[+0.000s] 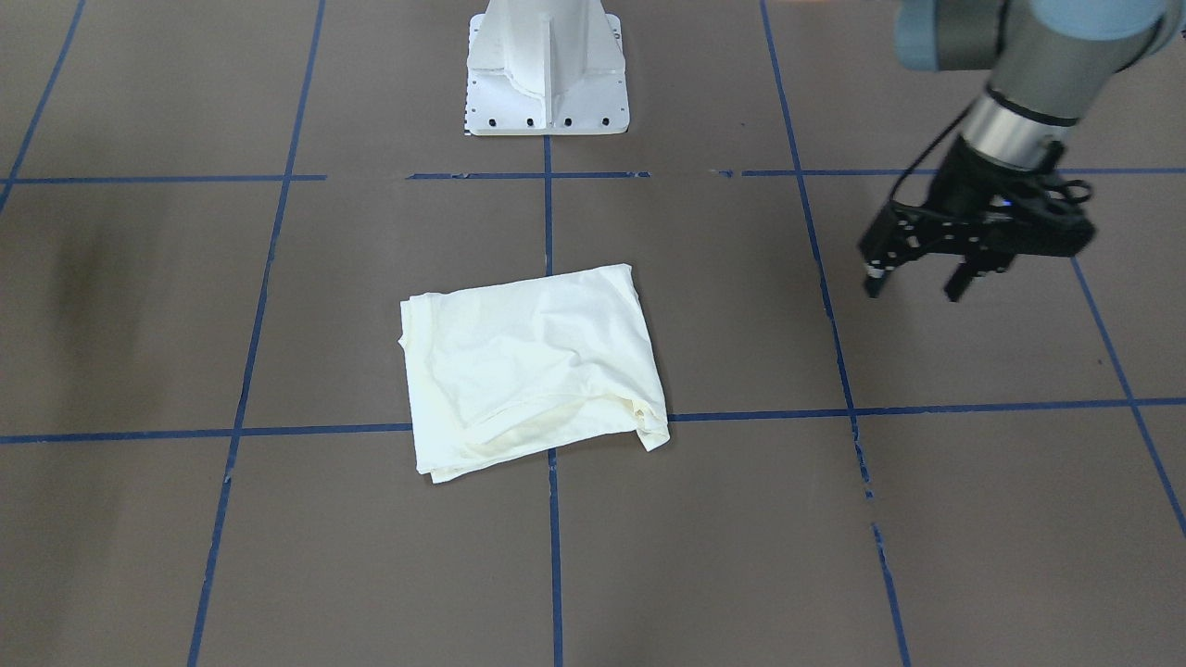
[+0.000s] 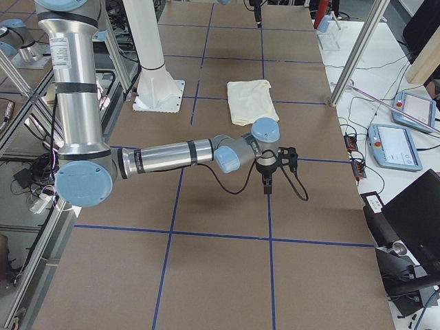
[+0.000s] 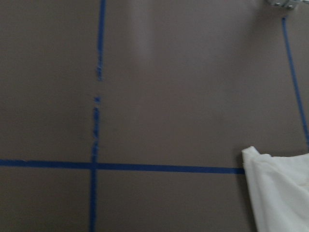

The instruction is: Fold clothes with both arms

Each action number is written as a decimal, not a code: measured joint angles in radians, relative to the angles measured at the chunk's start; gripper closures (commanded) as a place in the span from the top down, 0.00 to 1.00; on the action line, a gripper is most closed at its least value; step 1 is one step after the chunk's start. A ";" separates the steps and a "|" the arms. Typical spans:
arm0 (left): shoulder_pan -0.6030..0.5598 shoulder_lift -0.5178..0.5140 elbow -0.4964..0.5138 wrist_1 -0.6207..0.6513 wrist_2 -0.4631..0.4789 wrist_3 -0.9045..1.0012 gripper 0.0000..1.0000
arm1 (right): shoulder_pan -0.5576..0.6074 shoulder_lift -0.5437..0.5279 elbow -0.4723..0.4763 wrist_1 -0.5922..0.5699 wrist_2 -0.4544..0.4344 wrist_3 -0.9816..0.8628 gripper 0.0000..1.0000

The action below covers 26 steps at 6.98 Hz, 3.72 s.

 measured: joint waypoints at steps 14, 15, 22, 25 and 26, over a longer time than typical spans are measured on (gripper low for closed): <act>-0.409 0.243 0.282 0.097 -0.185 0.843 1.00 | 0.275 -0.107 0.024 -0.297 0.174 -0.472 1.00; -0.409 0.243 0.284 0.097 -0.185 0.842 1.00 | 0.276 -0.106 0.024 -0.297 0.172 -0.472 1.00; -0.408 0.243 0.297 0.098 -0.214 0.648 1.00 | 0.277 -0.107 0.023 -0.297 0.165 -0.472 1.00; -0.408 0.243 0.297 0.098 -0.214 0.647 1.00 | 0.277 -0.107 0.023 -0.297 0.165 -0.472 1.00; -0.408 0.243 0.297 0.098 -0.214 0.647 1.00 | 0.277 -0.107 0.023 -0.297 0.165 -0.472 1.00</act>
